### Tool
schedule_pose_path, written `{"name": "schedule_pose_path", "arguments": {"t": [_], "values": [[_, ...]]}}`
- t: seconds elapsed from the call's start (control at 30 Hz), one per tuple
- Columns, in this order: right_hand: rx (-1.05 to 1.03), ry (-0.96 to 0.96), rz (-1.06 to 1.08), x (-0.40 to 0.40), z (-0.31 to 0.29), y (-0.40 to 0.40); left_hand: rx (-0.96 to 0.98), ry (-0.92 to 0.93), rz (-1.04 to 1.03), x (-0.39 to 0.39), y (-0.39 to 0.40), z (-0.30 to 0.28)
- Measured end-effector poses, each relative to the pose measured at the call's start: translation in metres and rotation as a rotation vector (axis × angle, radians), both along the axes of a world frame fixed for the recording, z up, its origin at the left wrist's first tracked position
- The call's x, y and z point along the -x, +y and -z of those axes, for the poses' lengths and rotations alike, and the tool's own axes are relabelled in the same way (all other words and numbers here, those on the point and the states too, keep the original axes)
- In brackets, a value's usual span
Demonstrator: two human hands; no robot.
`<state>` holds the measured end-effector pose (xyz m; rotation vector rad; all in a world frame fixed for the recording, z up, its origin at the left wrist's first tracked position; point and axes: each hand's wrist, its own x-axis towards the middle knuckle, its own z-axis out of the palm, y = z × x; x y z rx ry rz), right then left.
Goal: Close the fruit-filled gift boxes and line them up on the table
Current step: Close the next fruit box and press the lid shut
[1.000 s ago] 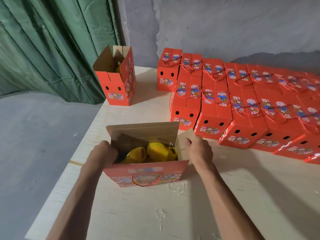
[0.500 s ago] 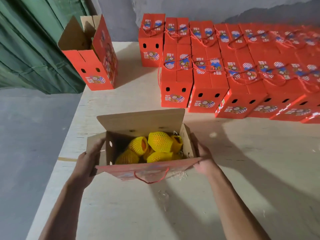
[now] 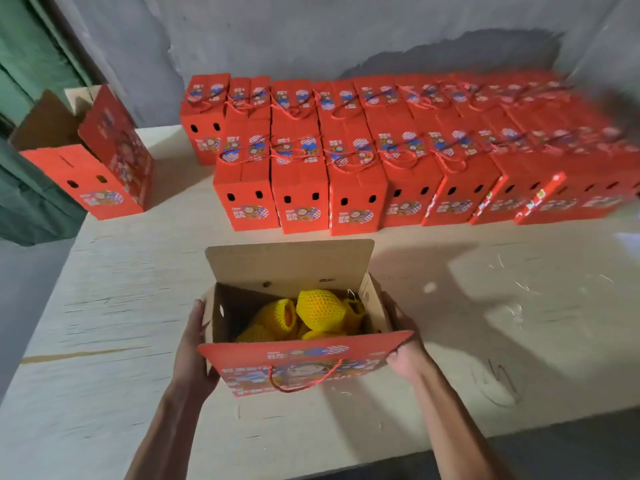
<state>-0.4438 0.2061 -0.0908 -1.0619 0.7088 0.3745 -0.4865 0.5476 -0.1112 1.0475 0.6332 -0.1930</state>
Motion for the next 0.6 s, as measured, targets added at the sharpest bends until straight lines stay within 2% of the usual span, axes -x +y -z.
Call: {"name": "schedule_pose_path", "arguments": {"t": [0.2,0.3,0.4,0.6], "values": [[0.042,-0.085,0.132,0.021,-0.02,-0.153,0.084,-0.051,0.124,-0.023,-0.154,-0.007],[0.059,-0.128,0.154,0.022,-0.025,-0.221,0.1,-0.025,0.114,-0.038,-0.222,-0.011],[0.074,-0.119,0.2,0.017,-0.03,-0.271,0.102,0.038,0.102,-0.054,-0.27,-0.013],[0.046,-0.146,0.24,-0.013,-0.024,-0.329,0.191,0.01,0.175,-0.094,-0.33,-0.001]]}}
